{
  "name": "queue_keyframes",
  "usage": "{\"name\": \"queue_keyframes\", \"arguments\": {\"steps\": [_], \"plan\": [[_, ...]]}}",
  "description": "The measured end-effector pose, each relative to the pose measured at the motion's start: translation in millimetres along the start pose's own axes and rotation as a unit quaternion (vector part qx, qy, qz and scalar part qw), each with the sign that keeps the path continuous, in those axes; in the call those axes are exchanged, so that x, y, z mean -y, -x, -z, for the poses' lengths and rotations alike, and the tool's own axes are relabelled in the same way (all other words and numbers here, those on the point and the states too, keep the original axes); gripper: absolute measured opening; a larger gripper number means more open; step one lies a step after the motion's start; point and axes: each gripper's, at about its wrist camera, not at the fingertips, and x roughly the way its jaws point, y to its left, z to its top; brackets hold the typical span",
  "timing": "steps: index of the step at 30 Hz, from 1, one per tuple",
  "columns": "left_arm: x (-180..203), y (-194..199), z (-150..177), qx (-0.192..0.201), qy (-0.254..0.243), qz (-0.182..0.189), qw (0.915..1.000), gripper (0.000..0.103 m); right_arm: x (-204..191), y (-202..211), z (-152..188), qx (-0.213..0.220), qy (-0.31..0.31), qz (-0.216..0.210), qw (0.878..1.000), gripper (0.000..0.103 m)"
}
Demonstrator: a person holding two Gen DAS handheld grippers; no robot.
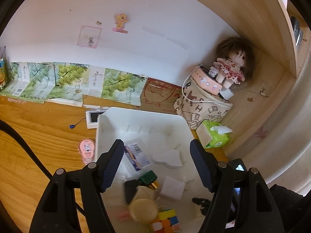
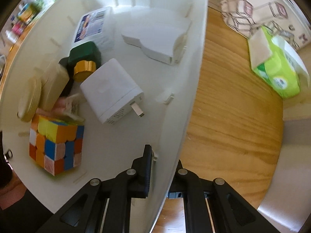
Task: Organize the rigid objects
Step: 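Carry the white stand with the left gripper into the tray and release, then move the open left gripper to the pink tape dispenser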
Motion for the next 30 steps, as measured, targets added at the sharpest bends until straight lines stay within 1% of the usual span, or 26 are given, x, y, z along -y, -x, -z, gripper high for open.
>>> {"name": "queue_keyframes", "arguments": {"steps": [5,13,18,20,27,29,30], "plan": [[-19.0,6.2,-0.1,-0.008,0.007,-0.010,0.9999,0.074,10.0,1.2,-4.1,-0.001,-0.028,0.005,1.000,0.010],[-50.4,9.9,-2.7,-0.036,0.009,-0.029,0.9989,0.074,28.5,1.0,-10.1,-0.004,-0.082,0.016,0.997,0.010],[-73.8,-2.8,-1.7,-0.080,0.004,-0.064,0.9948,0.074,33.2,2.5,-14.2,-0.003,-0.105,0.031,0.994,0.010],[-81.1,-8.3,-0.8,-0.097,0.001,-0.070,0.9928,0.074,27.1,1.6,-12.6,-0.002,-0.116,0.036,0.993,0.011],[-106.0,-28.3,-5.6,-0.150,-0.026,-0.094,0.9839,0.074,29.6,-0.4,-17.9,-0.004,-0.150,0.050,0.987,0.014],[-112.7,-34.9,-7.8,-0.167,-0.031,-0.097,0.9807,0.081,27.8,-2.3,-18.5,-0.005,-0.158,0.055,0.986,0.015],[-117.0,-38.5,-9.0,-0.174,-0.034,-0.095,0.9795,0.082,25.1,-3.9,-19.4,-0.007,-0.169,0.062,0.984,0.016]]}}
